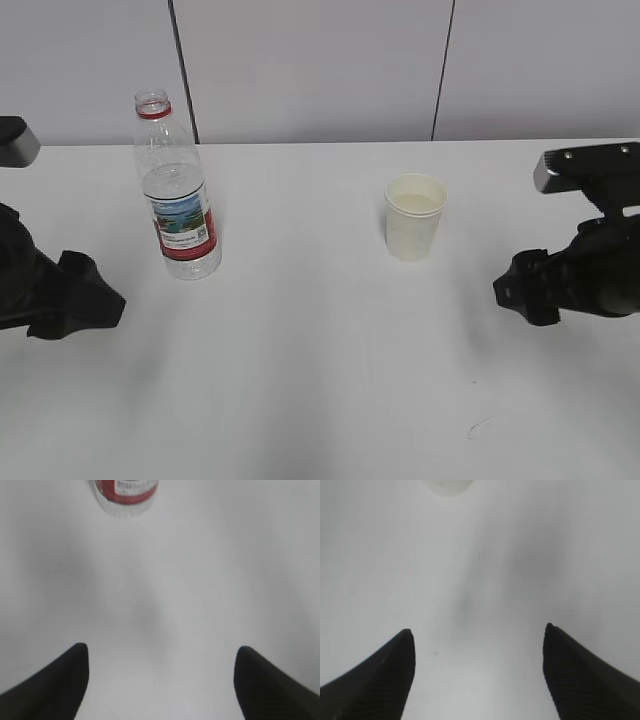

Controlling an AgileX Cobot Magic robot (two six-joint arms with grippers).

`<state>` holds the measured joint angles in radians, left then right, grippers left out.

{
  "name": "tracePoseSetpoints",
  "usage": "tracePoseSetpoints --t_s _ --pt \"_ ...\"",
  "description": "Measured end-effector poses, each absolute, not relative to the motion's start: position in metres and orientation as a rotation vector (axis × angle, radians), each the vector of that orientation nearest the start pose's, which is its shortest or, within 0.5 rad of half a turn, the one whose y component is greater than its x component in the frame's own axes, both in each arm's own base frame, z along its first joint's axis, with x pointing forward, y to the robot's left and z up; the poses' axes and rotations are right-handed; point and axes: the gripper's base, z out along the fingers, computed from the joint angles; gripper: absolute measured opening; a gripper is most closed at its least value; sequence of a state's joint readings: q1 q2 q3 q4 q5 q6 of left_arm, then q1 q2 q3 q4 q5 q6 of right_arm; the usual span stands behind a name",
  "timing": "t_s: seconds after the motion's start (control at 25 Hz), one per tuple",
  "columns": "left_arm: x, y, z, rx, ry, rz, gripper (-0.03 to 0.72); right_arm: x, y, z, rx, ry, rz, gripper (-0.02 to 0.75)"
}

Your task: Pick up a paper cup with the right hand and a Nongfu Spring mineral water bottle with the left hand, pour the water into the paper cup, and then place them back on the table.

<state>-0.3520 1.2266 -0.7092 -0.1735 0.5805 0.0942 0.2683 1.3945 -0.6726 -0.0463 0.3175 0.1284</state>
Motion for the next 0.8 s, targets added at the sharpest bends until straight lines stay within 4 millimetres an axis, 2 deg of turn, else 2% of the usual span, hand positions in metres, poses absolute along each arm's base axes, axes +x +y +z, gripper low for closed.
tracePoseSetpoints --t_s 0.28,0.4,0.52,0.68,0.8 --pt "0.199 -0.084 0.258 0.431 2.782 -0.252 0.534 0.247 0.067 0.26 -0.211 2.85 0.059 0.585" --pt "0.196 -0.078 0.261 0.313 2.865 -0.188 0.534 0.246 0.066 0.281 -0.213 2.917 0.039 0.585" --pt "0.192 -0.065 0.259 0.195 2.956 -0.058 0.534 0.244 0.065 0.292 -0.217 2.95 0.017 0.585" --pt "0.189 -0.041 0.258 0.06 3.044 0.098 0.534 0.244 0.064 0.295 -0.218 2.96 0.008 0.585" --pt "0.19 -0.026 0.258 -0.05 3.059 0.136 0.534 0.244 0.064 0.295 -0.219 2.962 0.008 0.584"
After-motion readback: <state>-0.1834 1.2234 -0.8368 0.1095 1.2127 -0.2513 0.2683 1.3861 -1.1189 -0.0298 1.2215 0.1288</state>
